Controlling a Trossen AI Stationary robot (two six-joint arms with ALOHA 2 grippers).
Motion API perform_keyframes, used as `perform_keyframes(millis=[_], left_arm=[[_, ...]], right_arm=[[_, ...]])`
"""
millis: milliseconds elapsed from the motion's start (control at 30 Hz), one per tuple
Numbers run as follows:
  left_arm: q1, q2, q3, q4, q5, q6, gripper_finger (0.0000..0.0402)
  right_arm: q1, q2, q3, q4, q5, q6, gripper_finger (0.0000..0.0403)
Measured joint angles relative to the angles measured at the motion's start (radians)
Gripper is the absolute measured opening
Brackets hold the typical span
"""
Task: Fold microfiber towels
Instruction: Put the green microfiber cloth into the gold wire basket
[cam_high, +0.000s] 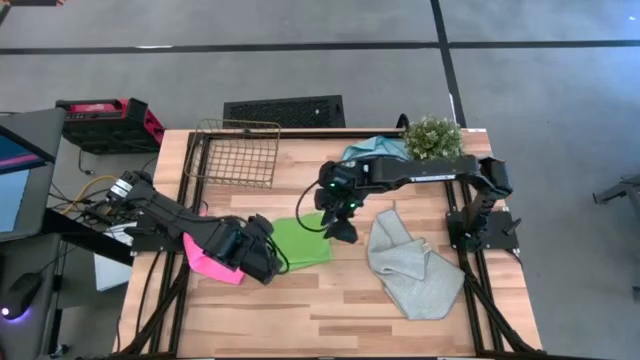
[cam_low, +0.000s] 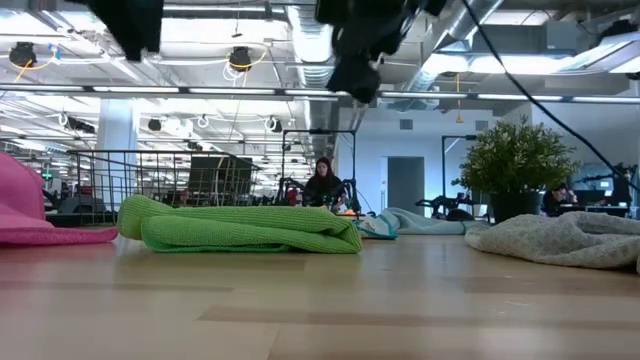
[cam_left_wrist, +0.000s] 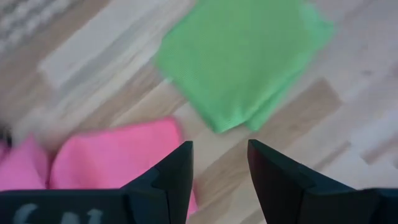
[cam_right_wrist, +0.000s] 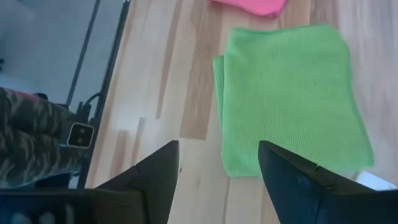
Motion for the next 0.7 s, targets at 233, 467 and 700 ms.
perform_keyframes(millis=[233,467,700], left_arm=[[0.074,-0.006,-0.111,0.134,0.098,0.079,0.0146],[0.080,-0.005,-0.233,0.533,0.162,0.512,0.0146],[0.059,-0.006,-0.352,0.736,0.054,0.752,0.0146]], right_arm=[[0.006,-0.102,0.000,-0.046,0.036,-0.005,0.0244],[-0.002,-0.162,0.000,-0.073,0.061,-0.027,0.0244],[-0.002,-0.164,0.000,-0.078,0.074,-0.027,0.0244]])
